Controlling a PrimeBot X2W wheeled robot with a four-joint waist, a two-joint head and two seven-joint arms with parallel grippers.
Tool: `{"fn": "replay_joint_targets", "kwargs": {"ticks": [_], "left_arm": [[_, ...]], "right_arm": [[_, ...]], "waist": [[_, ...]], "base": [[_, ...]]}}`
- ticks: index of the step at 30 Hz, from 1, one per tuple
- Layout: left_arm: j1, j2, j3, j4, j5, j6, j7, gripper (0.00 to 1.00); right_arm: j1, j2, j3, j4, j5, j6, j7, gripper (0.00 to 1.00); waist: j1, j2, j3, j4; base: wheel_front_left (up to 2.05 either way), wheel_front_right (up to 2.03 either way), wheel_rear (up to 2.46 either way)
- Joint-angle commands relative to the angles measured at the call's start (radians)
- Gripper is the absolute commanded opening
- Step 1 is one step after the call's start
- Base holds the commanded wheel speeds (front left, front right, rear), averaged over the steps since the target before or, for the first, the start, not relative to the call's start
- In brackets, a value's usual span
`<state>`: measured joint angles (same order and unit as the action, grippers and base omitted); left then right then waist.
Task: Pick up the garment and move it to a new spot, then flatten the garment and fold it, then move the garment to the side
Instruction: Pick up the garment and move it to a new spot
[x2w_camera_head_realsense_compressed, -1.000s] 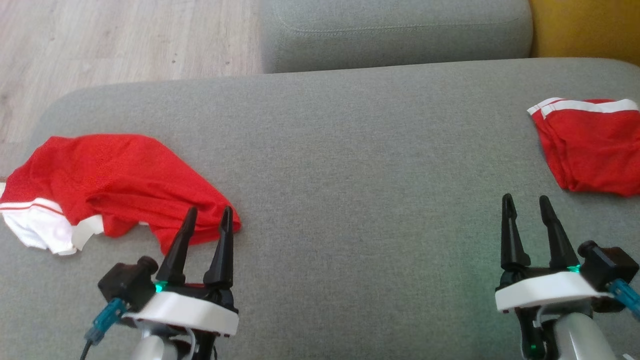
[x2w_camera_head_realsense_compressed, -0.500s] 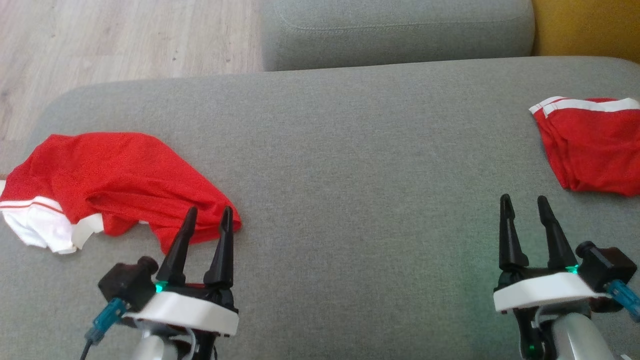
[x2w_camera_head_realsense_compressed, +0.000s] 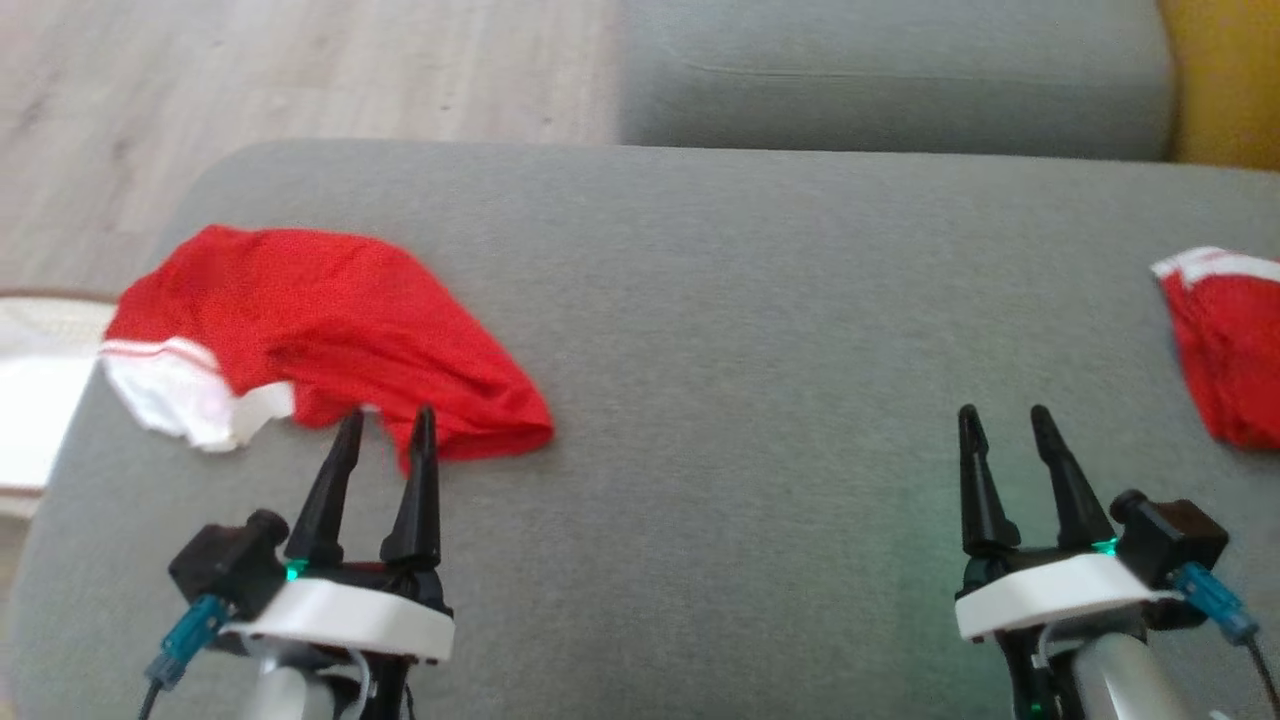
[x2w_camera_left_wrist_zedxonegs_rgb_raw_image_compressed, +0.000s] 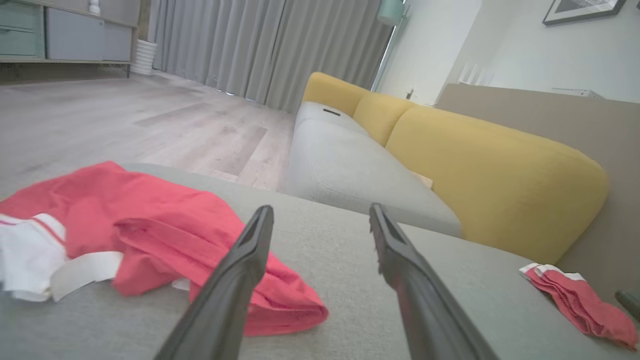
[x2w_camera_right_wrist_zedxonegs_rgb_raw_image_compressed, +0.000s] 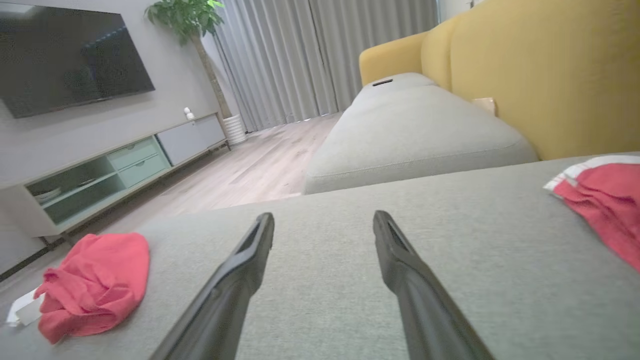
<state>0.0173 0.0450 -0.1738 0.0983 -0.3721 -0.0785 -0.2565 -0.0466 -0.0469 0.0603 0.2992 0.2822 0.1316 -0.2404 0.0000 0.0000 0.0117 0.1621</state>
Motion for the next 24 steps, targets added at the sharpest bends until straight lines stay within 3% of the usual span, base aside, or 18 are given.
{"fn": "replay_joint_targets", "kwargs": {"ticks": [1, 12, 24], "left_arm": [[-0.048, 0.005, 0.046, -0.029, 0.014, 0.003, -0.005, 1.0], [-0.04, 0.005, 0.128, -0.014, 0.044, -0.01, -0.005, 1.0], [-0.1, 0.006, 0.187, 0.014, 0.082, -0.026, -0.005, 1.0]], "right_arm": [[-0.01, -0.003, 0.035, -0.025, 0.011, -0.001, -0.006, 1.0], [-0.008, -0.003, 0.089, 0.005, 0.05, -0.001, -0.009, 1.0], [-0.047, -0.003, 0.083, -0.004, 0.029, -0.001, -0.008, 1.0]], "waist": [[0.0, 0.0, -0.01, 0.062], [0.0, 0.0, -0.026, 0.194], [0.0, 0.0, 0.058, 0.173]], "base": [[0.0, 0.0, 0.0], [0.0, 0.0, 0.0], [0.0, 0.0, 0.0]]}}
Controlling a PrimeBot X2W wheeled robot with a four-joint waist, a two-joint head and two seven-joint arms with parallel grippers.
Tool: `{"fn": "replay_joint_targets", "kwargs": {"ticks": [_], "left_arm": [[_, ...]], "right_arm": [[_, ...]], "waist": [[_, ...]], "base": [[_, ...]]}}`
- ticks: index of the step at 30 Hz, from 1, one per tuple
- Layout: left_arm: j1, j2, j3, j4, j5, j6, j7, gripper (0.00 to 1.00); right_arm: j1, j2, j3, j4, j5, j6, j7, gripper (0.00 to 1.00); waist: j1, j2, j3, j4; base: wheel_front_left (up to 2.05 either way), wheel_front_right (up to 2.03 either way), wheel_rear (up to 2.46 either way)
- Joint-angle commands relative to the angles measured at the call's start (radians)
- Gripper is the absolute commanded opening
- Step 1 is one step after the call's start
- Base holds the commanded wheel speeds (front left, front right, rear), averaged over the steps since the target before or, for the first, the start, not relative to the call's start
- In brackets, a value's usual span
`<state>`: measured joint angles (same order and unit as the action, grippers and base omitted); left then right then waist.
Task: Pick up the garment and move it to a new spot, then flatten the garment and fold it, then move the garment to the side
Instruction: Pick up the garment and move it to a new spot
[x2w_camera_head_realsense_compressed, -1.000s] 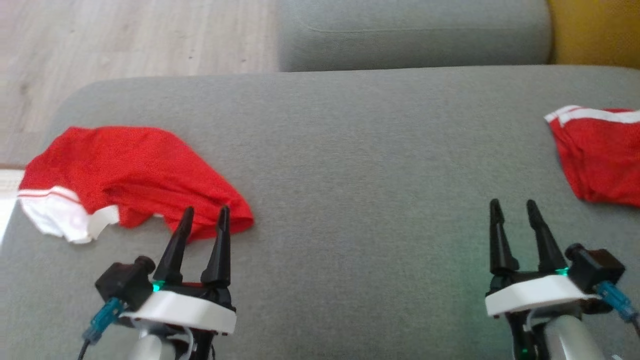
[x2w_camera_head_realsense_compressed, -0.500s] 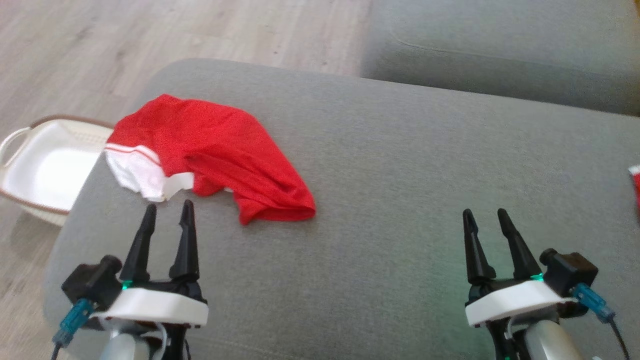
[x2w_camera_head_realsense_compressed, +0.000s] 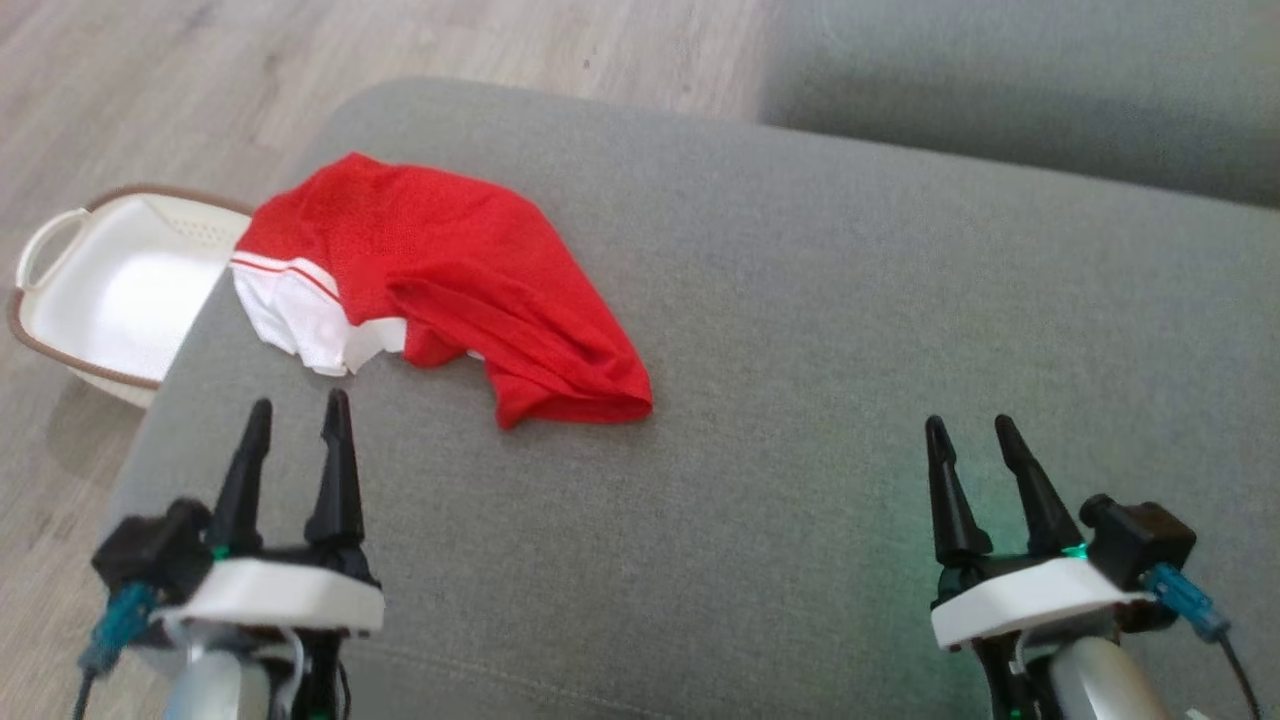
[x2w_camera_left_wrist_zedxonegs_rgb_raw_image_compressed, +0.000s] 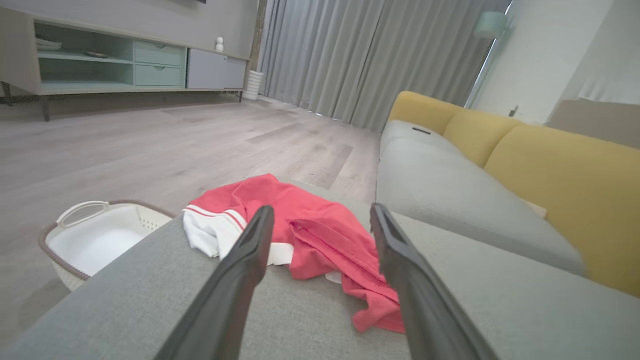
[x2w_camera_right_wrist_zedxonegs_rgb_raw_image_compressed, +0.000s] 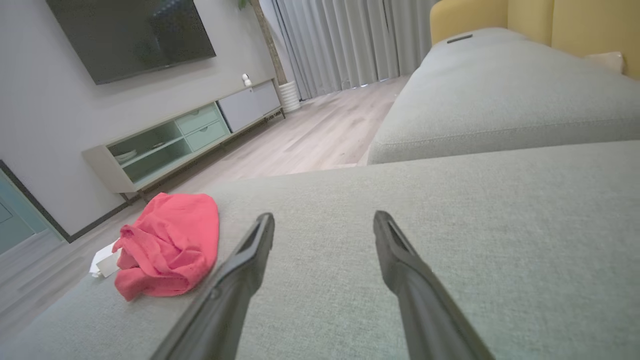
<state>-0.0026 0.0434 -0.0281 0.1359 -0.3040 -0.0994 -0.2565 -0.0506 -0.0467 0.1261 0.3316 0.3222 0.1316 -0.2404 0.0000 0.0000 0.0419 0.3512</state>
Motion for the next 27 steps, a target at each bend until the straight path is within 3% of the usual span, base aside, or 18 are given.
{"fn": "replay_joint_targets", "kwargs": {"ticks": [1, 6, 13, 18, 27], "left_arm": [[-0.098, 0.014, 0.048, -0.008, 0.024, -0.009, -0.005, 1.0], [-0.202, 0.074, 0.051, 0.104, 0.05, -0.02, -0.005, 1.0], [-0.462, 0.224, -0.039, 0.363, 0.027, -0.03, 0.107, 1.0], [-0.613, 0.307, -0.135, 0.533, -0.064, -0.031, 0.21, 1.0], [-0.765, 0.388, -0.31, 0.701, -0.258, -0.031, 0.379, 1.0]], "right_arm": [[-0.049, -0.004, 0.013, -0.042, -0.017, -0.001, -0.005, 1.0], [-0.074, -0.004, -0.013, -0.074, -0.05, -0.001, 0.016, 1.0], [-0.116, -0.004, -0.062, -0.144, -0.103, -0.001, 0.057, 1.0], [-0.135, -0.004, -0.076, -0.185, -0.126, -0.001, 0.078, 1.0], [-0.156, -0.004, -0.088, -0.242, -0.151, -0.001, 0.104, 1.0]], "waist": [[0.0, 0.0, 0.043, -0.023], [0.0, 0.0, 0.118, -0.051], [0.0, 0.0, 0.239, -0.091], [0.0, 0.0, 0.306, -0.117], [0.0, 0.0, 0.388, -0.157]], "base": [[0.0, 0.0, 0.0], [0.0, 0.0, 0.0], [0.0, 0.0, 0.0], [0.0, 0.0, 0.0], [0.0, 0.0, 0.0]]}}
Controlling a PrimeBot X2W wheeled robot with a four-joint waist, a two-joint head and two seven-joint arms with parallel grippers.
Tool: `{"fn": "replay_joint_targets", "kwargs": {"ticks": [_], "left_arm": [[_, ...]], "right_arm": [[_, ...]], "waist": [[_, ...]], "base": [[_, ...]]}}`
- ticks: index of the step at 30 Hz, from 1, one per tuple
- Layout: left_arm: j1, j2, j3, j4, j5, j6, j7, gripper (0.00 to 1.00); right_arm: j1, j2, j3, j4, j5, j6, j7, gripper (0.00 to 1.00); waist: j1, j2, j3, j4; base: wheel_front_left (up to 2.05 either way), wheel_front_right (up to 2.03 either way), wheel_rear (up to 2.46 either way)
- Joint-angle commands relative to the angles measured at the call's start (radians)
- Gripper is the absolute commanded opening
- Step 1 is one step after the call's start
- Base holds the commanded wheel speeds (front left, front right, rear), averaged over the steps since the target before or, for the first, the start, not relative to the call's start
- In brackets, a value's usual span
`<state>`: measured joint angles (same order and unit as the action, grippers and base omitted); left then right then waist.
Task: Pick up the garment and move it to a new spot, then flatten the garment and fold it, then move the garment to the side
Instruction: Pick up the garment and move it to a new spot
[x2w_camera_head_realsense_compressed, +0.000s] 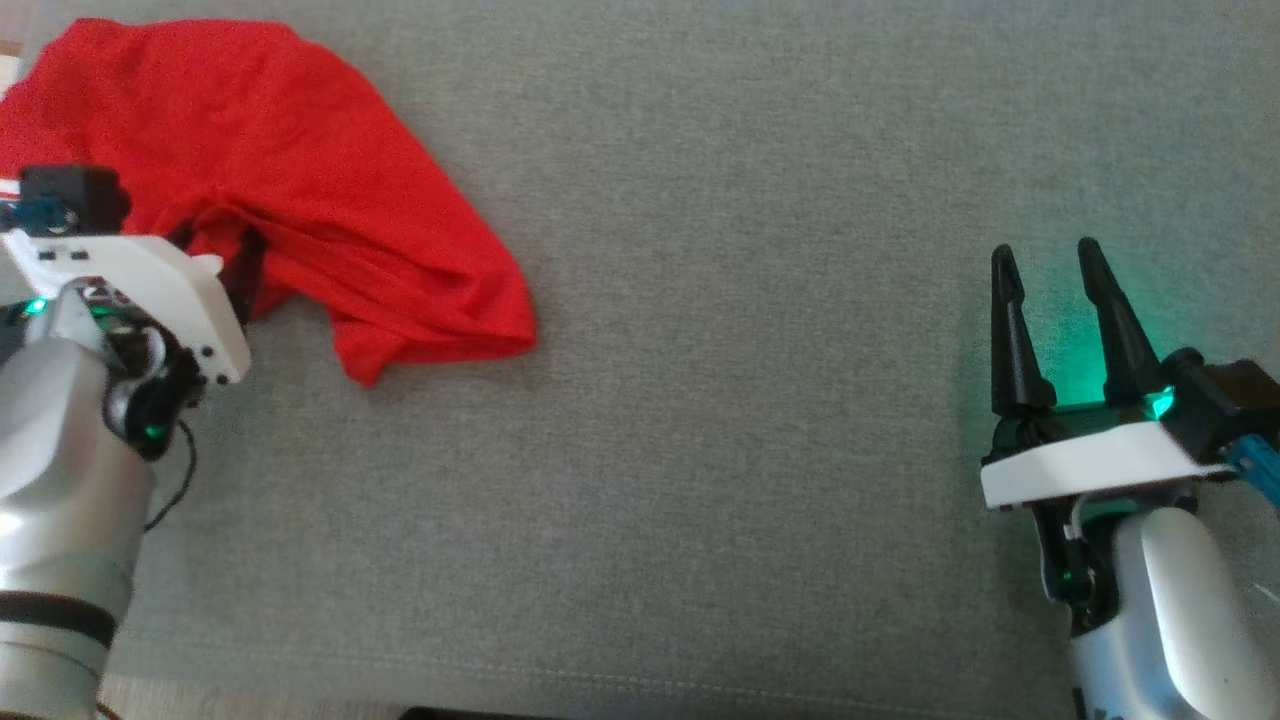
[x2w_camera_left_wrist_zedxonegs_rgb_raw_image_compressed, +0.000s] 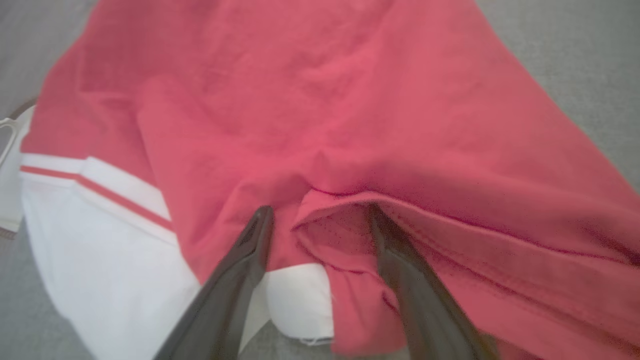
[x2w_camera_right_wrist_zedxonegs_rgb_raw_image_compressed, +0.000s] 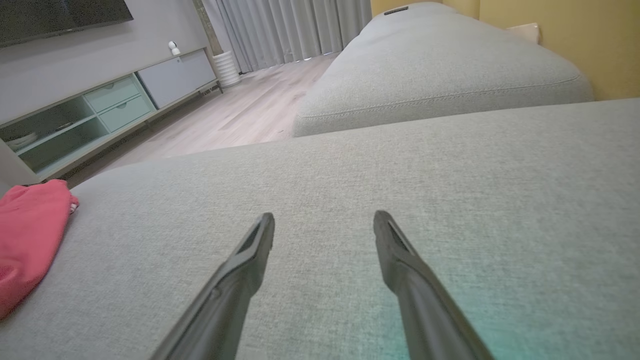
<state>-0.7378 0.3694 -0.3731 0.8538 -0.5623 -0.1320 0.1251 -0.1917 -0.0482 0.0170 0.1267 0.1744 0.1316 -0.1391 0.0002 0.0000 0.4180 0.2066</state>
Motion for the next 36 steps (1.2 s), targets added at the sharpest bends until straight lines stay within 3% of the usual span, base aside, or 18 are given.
{"fn": "replay_joint_targets", "kwargs": {"ticks": [1, 7, 8, 9, 10, 15, 21, 25, 30, 36], "left_arm": [[-0.038, 0.069, 0.018, -0.005, -0.018, 0.001, 0.011, 1.0], [-0.07, 0.104, -0.076, 0.038, -0.109, 0.001, 0.057, 1.0], [-0.072, 0.108, -0.09, 0.04, -0.125, 0.001, 0.061, 0.94], [-0.074, 0.109, -0.106, 0.038, -0.143, 0.001, 0.065, 0.09], [-0.073, 0.111, -0.123, 0.034, -0.16, 0.001, 0.069, 0.0], [-0.075, 0.135, -0.184, -0.005, -0.219, 0.001, 0.01, 0.0], [-0.061, 0.12, -0.227, -0.104, -0.315, 0.001, -0.161, 0.0], [-0.05, 0.103, -0.252, -0.152, -0.341, 0.001, -0.218, 0.0], [-0.043, 0.051, -0.276, -0.216, -0.358, 0.001, -0.294, 0.0], [-0.04, -0.051, -0.294, -0.286, -0.352, 0.015, -0.344, 0.0]], "right_arm": [[-0.017, -0.002, 0.022, -0.041, -0.005, -0.001, 0.004, 1.0], [-0.02, -0.002, 0.017, -0.062, -0.011, -0.001, 0.012, 1.0], [-0.02, -0.002, 0.017, -0.064, -0.011, -0.001, 0.013, 1.0], [-0.02, -0.002, 0.016, -0.064, -0.01, -0.001, 0.013, 1.0], [-0.019, -0.002, 0.014, -0.064, -0.01, -0.001, 0.012, 1.0], [-0.013, -0.002, 0.015, -0.053, 0.002, -0.001, 0.004, 1.0], [-0.002, -0.002, 0.027, -0.015, 0.033, -0.001, -0.019, 1.0], [0.004, -0.002, 0.031, 0.001, 0.045, -0.001, -0.027, 1.0], [0.011, -0.002, 0.04, 0.02, 0.061, -0.001, -0.037, 1.0], [0.013, -0.002, 0.055, 0.04, 0.08, -0.001, -0.05, 1.0]], "waist": [[-0.0002, 0.0, 0.017, -0.016], [-0.0002, 0.0, 0.027, -0.034], [-0.0002, 0.0, 0.026, -0.036], [-0.0002, 0.0, 0.023, -0.038], [-0.0002, 0.0, 0.019, -0.039], [-0.0002, 0.0, -0.015, -0.045], [-0.0002, 0.0, -0.094, -0.058], [-0.0002, 0.0, -0.127, -0.065], [-0.0002, 0.0, -0.165, -0.082], [-0.0002, 0.0, -0.188, -0.117]], "base": [[0.0, 0.0, 0.0], [0.0, 0.0, 0.0], [0.0, 0.0, 0.0], [0.0, 0.0, 0.0], [0.0, 0.0, 0.0], [0.0, 0.0, 0.0], [0.0, 0.0, 0.0], [0.0, 0.0, 0.0], [0.0, 0.0, 0.0], [0.0, 0.0, 0.0]]}}
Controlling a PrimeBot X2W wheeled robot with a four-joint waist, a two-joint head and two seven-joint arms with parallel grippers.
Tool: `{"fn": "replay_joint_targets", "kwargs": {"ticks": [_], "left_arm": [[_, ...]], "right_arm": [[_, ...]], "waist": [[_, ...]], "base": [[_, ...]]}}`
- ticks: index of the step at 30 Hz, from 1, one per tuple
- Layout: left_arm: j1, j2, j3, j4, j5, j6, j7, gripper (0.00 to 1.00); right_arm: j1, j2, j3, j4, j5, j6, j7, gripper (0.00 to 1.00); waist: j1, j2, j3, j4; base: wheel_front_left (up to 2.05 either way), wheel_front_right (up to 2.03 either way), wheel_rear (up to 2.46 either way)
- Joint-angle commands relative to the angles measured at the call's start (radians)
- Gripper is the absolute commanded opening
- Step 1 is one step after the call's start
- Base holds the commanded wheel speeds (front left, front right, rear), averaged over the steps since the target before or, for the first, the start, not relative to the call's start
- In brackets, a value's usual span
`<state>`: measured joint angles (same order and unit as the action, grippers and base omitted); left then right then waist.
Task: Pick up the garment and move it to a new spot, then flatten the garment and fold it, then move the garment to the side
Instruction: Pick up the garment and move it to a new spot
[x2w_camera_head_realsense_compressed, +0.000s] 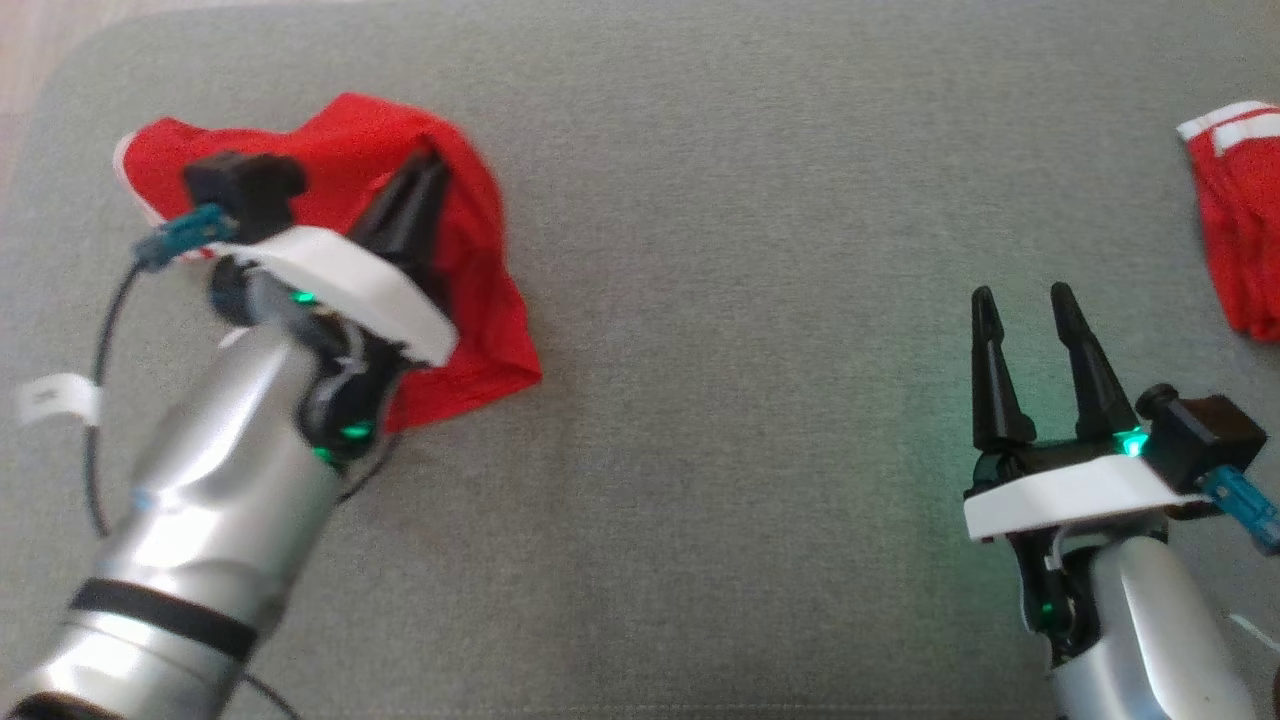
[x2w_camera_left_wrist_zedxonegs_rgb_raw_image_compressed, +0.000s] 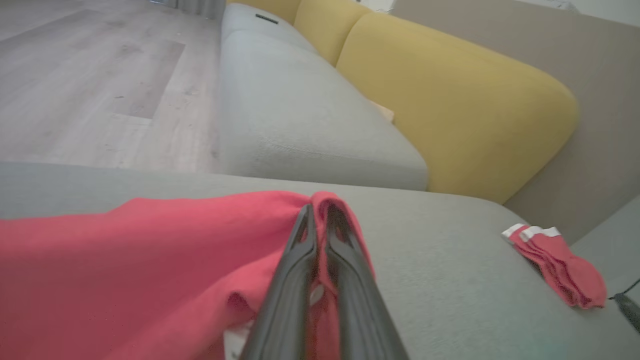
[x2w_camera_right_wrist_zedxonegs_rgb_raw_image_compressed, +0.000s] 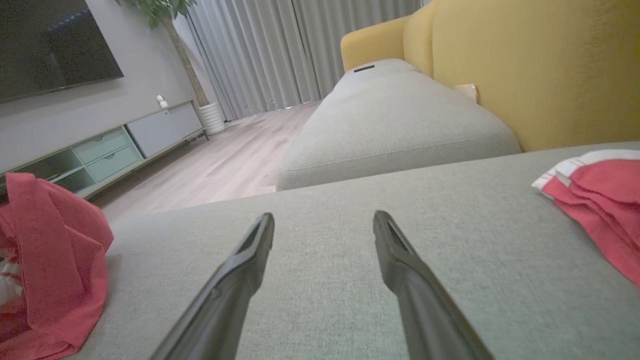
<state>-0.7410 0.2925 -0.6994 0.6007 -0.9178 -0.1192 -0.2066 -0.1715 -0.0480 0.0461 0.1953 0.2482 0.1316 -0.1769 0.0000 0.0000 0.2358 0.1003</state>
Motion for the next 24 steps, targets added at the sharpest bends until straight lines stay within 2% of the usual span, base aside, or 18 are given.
{"fn": "replay_joint_targets", "kwargs": {"ticks": [1, 11, 18, 24], "left_arm": [[-0.037, 0.007, 0.029, -0.046, 0.01, 0.008, -0.019, 0.0], [-0.051, -0.158, -0.007, -0.137, 0.074, 0.063, -0.049, 0.0], [-0.084, -0.222, -0.019, -0.144, 0.099, 0.087, -0.053, 0.0], [-0.136, -0.241, -0.014, -0.207, 0.122, 0.125, -0.055, 0.0]], "right_arm": [[-0.007, -0.002, 0.028, -0.025, 0.008, -0.001, -0.015, 1.0], [-0.019, -0.002, 0.042, 0.004, 0.031, -0.001, -0.038, 1.0], [-0.029, -0.002, 0.049, 0.025, 0.046, -0.001, -0.054, 1.0], [-0.044, -0.002, 0.068, 0.043, 0.056, -0.001, -0.064, 1.0]], "waist": [[0.0, 0.0, -0.008, -0.017], [0.0, 0.0, -0.013, -0.089], [0.0, 0.0, -0.006, -0.129], [0.0, 0.0, -0.002, -0.166]], "base": [[0.0, 0.0, 0.0], [0.0, 0.0, 0.0], [0.0, 0.0, 0.0], [0.0, 0.0, 0.0]]}}
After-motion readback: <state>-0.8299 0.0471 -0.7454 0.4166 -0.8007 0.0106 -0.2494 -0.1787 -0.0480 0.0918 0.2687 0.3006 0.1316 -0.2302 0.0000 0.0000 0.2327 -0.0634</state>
